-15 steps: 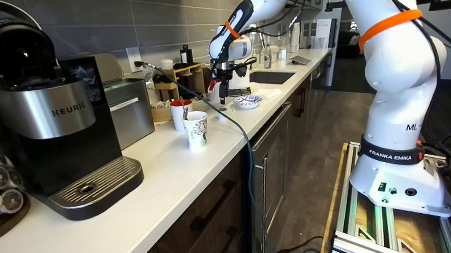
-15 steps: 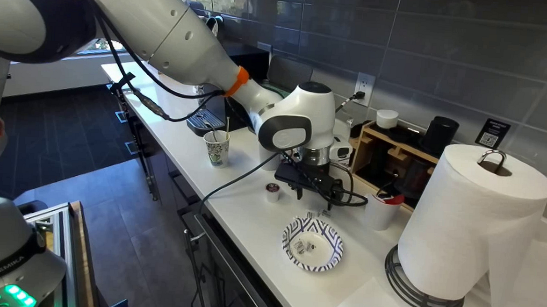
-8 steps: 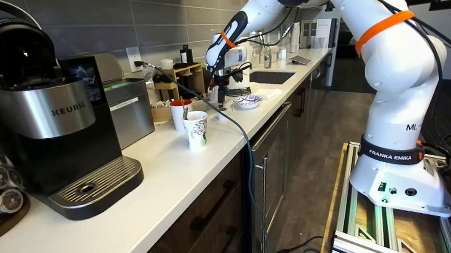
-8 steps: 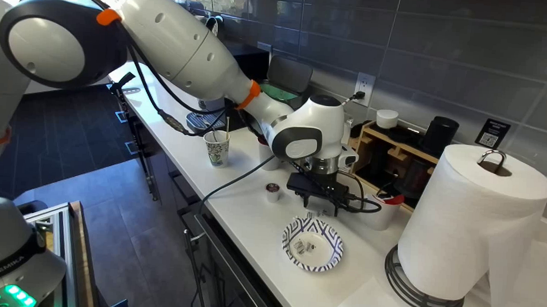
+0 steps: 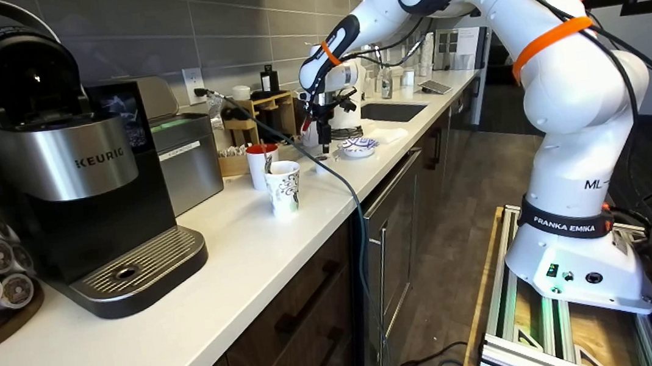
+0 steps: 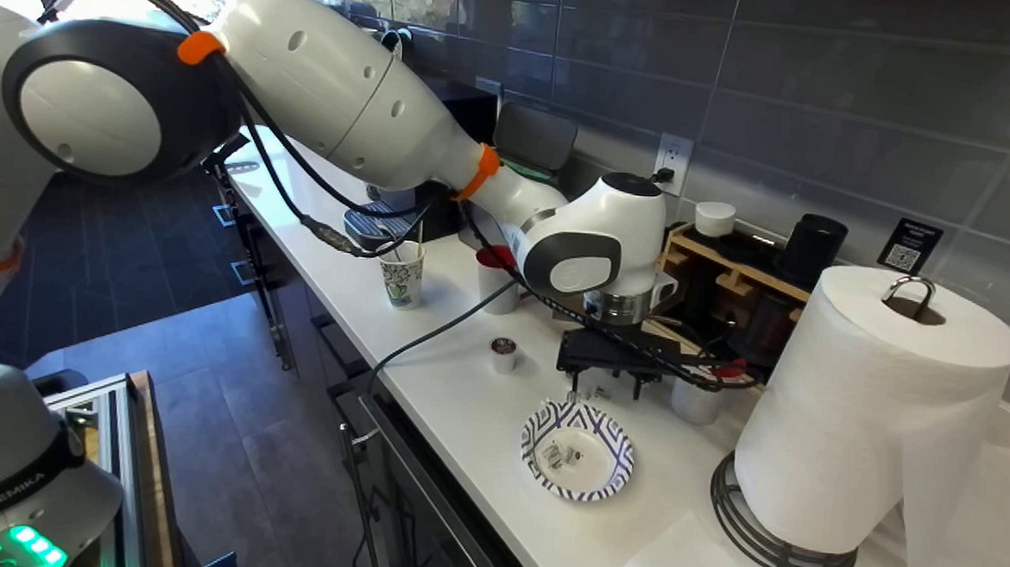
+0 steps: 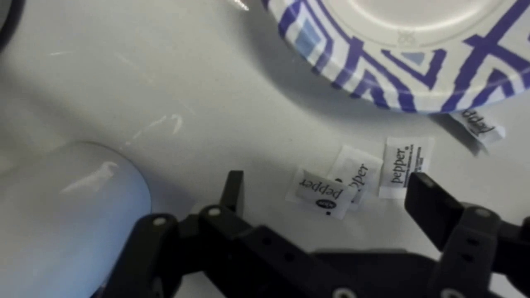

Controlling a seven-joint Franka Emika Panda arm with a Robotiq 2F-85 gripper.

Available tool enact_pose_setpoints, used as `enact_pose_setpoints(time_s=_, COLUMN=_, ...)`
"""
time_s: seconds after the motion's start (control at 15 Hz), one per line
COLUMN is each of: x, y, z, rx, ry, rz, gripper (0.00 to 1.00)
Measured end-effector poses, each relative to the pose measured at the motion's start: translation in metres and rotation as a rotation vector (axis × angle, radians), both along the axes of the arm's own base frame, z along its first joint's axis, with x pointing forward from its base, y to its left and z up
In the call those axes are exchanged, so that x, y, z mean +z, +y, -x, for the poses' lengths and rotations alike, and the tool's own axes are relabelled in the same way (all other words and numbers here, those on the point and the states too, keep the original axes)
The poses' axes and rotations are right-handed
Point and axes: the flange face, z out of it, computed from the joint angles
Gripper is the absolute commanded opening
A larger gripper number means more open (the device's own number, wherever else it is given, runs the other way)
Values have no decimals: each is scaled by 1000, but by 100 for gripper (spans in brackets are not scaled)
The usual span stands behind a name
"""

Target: Put the white sachets on the table into the white plate

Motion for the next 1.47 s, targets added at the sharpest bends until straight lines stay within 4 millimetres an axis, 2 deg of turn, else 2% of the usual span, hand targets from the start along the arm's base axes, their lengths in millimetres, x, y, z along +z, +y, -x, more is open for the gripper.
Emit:
enact_pose_setpoints(time_s=0.2, x=2, y=-4, z=5, rx=87, ry=-13, rz=-33, gripper=100)
enact_pose_setpoints(time_s=0.47, x=-5, y=-6, z=19, rx=163, ry=-7, rz=-76, gripper=100)
enact_pose_setpoints(time_s=0.8, x=-4, y=-3, z=29, rx=167, ry=-3, rz=-97, gripper=100)
enact_pose_setpoints(time_s=1.13, x=0, y=-2, z=29, rx=174, ry=-7, rz=-89, gripper=100)
enact_pose_setpoints(time_s=1.47, x=0, y=18, z=20, rx=247, ry=11, rz=-56, gripper=100)
